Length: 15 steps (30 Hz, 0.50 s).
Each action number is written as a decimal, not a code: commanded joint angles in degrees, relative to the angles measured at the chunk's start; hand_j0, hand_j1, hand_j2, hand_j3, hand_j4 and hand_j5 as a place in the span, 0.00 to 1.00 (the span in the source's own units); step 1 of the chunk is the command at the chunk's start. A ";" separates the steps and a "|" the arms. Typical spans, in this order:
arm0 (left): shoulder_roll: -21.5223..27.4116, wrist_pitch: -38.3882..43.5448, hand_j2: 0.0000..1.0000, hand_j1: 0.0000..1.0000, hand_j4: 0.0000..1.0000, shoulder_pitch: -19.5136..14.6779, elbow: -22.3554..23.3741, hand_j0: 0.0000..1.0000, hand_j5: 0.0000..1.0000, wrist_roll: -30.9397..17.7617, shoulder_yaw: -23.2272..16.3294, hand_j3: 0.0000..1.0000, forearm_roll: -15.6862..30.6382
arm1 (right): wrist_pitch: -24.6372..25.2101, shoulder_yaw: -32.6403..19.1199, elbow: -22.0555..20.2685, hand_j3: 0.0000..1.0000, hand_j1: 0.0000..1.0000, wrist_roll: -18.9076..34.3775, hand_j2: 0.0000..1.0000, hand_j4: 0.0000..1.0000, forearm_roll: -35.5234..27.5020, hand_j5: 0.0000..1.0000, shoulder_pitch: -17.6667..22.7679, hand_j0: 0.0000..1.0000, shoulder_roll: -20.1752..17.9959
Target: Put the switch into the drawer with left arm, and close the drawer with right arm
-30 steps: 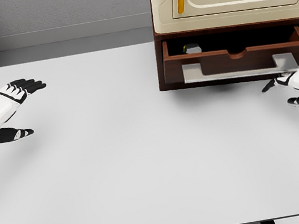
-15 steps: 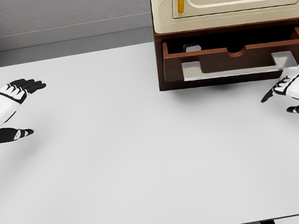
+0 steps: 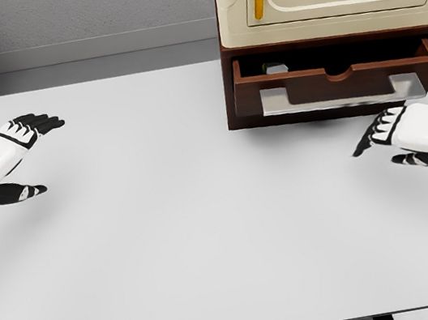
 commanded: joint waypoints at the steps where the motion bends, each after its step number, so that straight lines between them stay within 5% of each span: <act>1: 0.07 0.07 1.00 1.00 1.00 0.00 -0.01 1.00 1.00 0.03 0.01 1.00 0.41 | 0.10 -0.05 -0.29 0.70 0.70 -0.05 0.70 0.70 -0.53 0.70 0.00 0.70 -1.92; 5: 0.07 0.07 1.00 1.00 1.00 -0.09 -0.01 1.00 1.00 0.03 0.01 1.00 0.41 | 0.10 0.03 -0.29 0.76 0.76 -0.14 0.76 0.76 -0.70 0.76 -0.35 0.76 -2.19; 15: 0.07 0.07 1.00 1.00 1.00 0.00 -0.01 1.00 1.00 0.03 0.01 1.00 0.41 | 0.10 0.39 -0.29 0.68 0.68 -0.58 0.68 0.68 -0.70 0.68 -1.76 0.68 0.28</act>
